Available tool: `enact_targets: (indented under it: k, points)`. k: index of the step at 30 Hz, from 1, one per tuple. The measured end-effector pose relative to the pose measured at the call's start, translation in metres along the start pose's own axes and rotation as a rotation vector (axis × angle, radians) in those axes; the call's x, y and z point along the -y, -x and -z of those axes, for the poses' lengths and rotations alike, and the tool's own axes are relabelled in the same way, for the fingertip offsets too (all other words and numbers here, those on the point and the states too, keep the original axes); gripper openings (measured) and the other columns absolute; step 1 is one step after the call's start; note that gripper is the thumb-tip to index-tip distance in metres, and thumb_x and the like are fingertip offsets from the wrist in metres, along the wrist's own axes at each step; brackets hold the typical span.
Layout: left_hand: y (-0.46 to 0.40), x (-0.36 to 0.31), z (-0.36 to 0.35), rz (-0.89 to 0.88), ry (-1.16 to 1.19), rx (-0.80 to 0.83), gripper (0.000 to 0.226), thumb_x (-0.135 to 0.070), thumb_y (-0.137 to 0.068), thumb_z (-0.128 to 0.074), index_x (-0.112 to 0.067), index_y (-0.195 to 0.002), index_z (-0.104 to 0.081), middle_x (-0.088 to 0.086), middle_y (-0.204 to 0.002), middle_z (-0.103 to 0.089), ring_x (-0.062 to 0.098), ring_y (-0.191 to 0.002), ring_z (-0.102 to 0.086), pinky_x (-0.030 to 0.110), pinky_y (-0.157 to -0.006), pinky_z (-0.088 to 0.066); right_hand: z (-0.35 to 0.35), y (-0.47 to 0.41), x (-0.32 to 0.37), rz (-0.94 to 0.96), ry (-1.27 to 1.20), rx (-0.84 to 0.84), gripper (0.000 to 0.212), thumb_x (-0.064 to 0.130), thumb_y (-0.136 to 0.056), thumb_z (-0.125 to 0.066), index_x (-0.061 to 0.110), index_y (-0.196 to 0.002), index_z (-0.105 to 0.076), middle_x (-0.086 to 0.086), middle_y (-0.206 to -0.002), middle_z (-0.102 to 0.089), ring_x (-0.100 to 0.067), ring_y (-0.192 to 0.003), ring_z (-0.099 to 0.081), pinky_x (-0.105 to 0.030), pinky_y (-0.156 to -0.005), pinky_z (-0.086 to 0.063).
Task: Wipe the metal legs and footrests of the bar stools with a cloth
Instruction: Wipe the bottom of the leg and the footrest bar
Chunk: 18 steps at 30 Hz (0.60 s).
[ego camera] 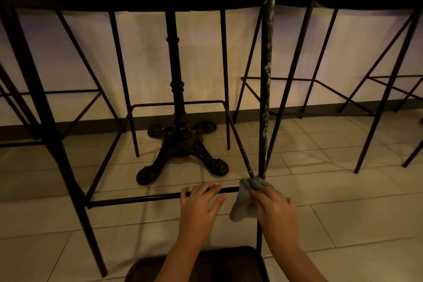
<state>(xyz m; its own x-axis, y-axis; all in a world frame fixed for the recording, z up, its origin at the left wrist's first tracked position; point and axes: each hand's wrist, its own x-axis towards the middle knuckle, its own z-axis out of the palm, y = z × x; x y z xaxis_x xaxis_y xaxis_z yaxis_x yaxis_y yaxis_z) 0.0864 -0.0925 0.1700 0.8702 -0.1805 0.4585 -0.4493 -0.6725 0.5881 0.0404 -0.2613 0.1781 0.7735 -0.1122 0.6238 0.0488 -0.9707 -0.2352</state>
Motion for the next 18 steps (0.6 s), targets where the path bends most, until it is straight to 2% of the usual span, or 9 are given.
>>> enact_targets:
  k: [2,4,7,10,11,13,16,18]
  points:
    - [-0.004,-0.006,-0.002,0.007,0.05,0.035,0.067,-0.069,-0.076,-0.023,-0.032,-0.116,-0.061,-0.022,-0.112,-0.052,-0.022,-0.1,-0.031,0.027,-0.103,-0.02,0.0,0.003,-0.003,-0.008,-0.018,-0.011,0.025,0.006,-0.06,-0.081,0.016,-0.081,-0.073,0.0,-0.086,-0.069,-0.022,-0.072,-0.066,-0.027,-0.054,-0.035]
    - [-0.006,-0.009,-0.007,-0.025,0.037,0.08,0.066,-0.068,-0.076,-0.023,-0.032,-0.117,-0.061,-0.021,-0.113,-0.053,-0.017,-0.095,-0.029,0.026,-0.101,-0.023,0.001,0.005,-0.006,-0.028,-0.07,-0.021,0.016,0.016,-0.073,-0.062,0.016,-0.085,-0.073,0.0,-0.089,-0.069,-0.021,-0.073,-0.065,-0.029,-0.053,-0.044]
    - [-0.008,0.003,-0.019,-0.12,-0.023,0.057,0.041,-0.054,-0.085,-0.042,-0.032,-0.111,-0.065,-0.014,-0.106,-0.06,-0.004,-0.098,-0.039,0.025,-0.093,-0.028,0.008,0.008,-0.012,-0.072,-0.138,-0.016,0.033,0.027,-0.079,-0.044,0.015,-0.088,-0.073,-0.001,-0.09,-0.067,-0.017,-0.074,-0.064,-0.028,-0.062,-0.053]
    - [-0.011,0.014,-0.024,-0.11,-0.007,0.029,0.024,-0.038,-0.085,-0.057,-0.033,-0.107,-0.067,-0.014,-0.094,-0.061,0.01,-0.09,-0.053,0.017,-0.086,-0.026,0.02,0.008,-0.018,-0.138,-0.12,-0.015,0.019,0.02,-0.078,-0.057,0.015,-0.087,-0.072,0.0,-0.086,-0.065,-0.016,-0.069,-0.062,-0.022,-0.061,-0.046]
    - [-0.013,0.014,-0.025,-0.115,0.003,0.021,0.023,-0.033,-0.083,-0.061,-0.032,-0.105,-0.068,-0.013,-0.089,-0.062,0.011,-0.085,-0.055,0.014,-0.083,-0.026,0.022,0.007,-0.021,-0.163,-0.117,-0.02,0.012,0.013,-0.077,-0.064,0.014,-0.087,-0.071,0.0,-0.083,-0.064,-0.016,-0.067,-0.06,-0.021,-0.059,-0.045]
    - [-0.015,0.011,-0.024,-0.116,0.025,0.017,0.024,-0.025,-0.078,-0.068,-0.029,-0.102,-0.07,-0.011,-0.082,-0.062,0.01,-0.078,-0.056,0.01,-0.079,-0.024,0.028,0.004,-0.023,-0.207,-0.146,-0.016,0.014,0.003,-0.075,-0.071,0.011,-0.086,-0.071,0.0,-0.079,-0.061,-0.014,-0.063,-0.057,-0.019,-0.056,-0.043]
    - [-0.015,0.008,-0.025,-0.093,0.049,0.001,0.025,-0.019,-0.074,-0.073,-0.028,-0.097,-0.072,-0.011,-0.077,-0.062,0.007,-0.074,-0.054,0.009,-0.076,-0.026,0.037,-0.003,-0.023,-0.217,-0.183,-0.065,0.014,0.001,-0.078,-0.069,0.01,-0.088,-0.07,0.003,-0.08,-0.06,-0.011,-0.065,-0.055,-0.009,-0.059,-0.038]
    - [-0.016,0.009,-0.026,-0.092,0.059,-0.011,0.021,-0.023,-0.074,-0.072,-0.027,-0.095,-0.072,-0.013,-0.074,-0.062,0.001,-0.072,-0.051,0.012,-0.074,-0.028,0.043,-0.01,-0.022,-0.261,-0.239,-0.114,0.017,0.0,-0.077,-0.069,0.012,-0.089,-0.069,0.007,-0.081,-0.058,-0.009,-0.069,-0.053,-0.008,-0.06,-0.036]
